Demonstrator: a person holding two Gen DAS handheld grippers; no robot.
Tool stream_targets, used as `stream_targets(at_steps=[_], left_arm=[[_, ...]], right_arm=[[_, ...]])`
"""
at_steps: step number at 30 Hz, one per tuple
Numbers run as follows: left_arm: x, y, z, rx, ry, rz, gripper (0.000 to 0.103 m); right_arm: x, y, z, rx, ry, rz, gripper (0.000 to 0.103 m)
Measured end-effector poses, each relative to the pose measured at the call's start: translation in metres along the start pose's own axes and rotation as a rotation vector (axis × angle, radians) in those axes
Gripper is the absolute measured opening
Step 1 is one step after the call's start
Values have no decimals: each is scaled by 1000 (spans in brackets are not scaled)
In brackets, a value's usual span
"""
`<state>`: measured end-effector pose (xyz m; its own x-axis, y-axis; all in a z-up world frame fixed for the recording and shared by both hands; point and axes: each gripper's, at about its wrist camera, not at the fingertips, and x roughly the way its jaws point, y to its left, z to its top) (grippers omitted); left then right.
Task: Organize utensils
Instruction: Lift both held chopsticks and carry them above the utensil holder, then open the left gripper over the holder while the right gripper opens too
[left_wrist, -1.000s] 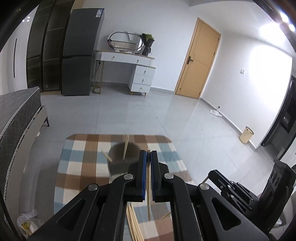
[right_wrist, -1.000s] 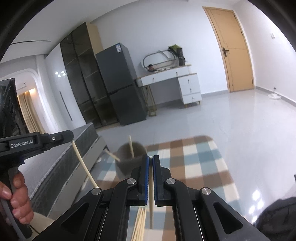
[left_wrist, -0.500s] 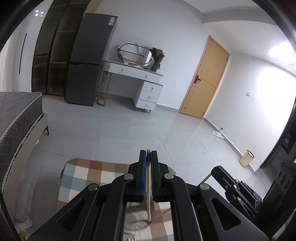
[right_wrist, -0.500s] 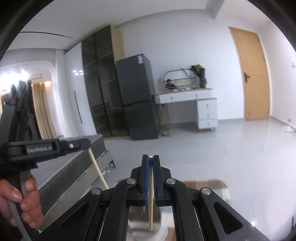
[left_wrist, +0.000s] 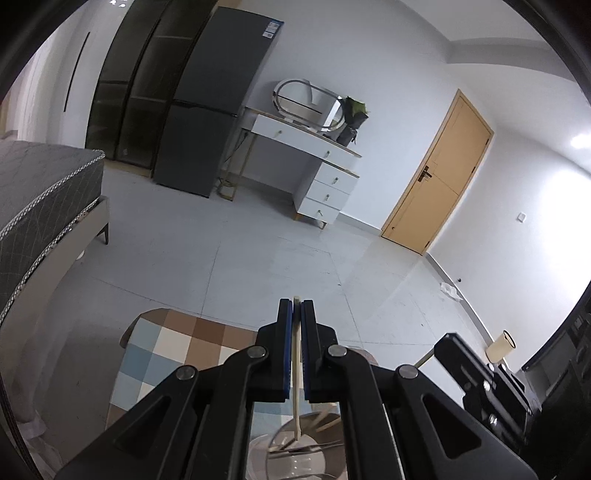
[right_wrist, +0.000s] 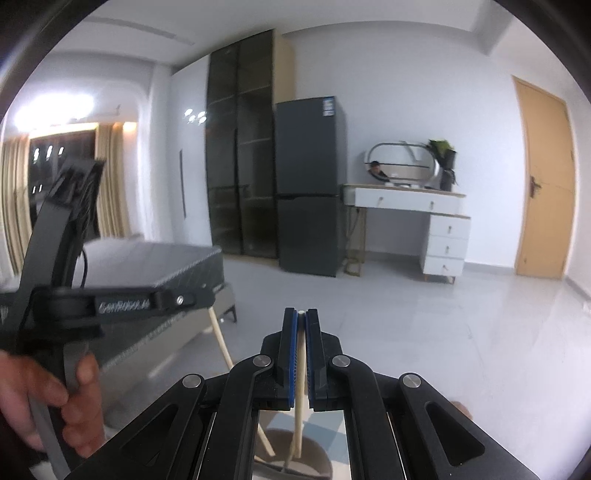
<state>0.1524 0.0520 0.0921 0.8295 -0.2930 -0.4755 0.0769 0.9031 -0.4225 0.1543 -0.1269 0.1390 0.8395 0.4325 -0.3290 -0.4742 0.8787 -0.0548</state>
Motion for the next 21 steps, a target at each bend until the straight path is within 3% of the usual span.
stream_targets(at_steps=[6, 13, 15, 17, 19, 21], left_arm=[[2, -3, -13, 32, -3, 7, 0], [7, 0, -20, 41, 89, 5, 1], [9, -1, -21, 54, 130, 19, 3], [7, -3, -21, 65, 168, 17, 18], [4, -3, -22, 61, 170, 9, 45], [-4, -5, -22, 65, 162, 32, 49]], right_arm=[[12, 15, -23, -73, 50, 26, 3], [15, 16, -46, -65, 118, 44, 4], [13, 12, -50, -41, 137, 44, 13], [6, 7, -55, 9, 139, 21, 44], [-4, -2, -60, 69, 129, 21, 52], [-14, -10, -66, 137, 135, 22, 52]])
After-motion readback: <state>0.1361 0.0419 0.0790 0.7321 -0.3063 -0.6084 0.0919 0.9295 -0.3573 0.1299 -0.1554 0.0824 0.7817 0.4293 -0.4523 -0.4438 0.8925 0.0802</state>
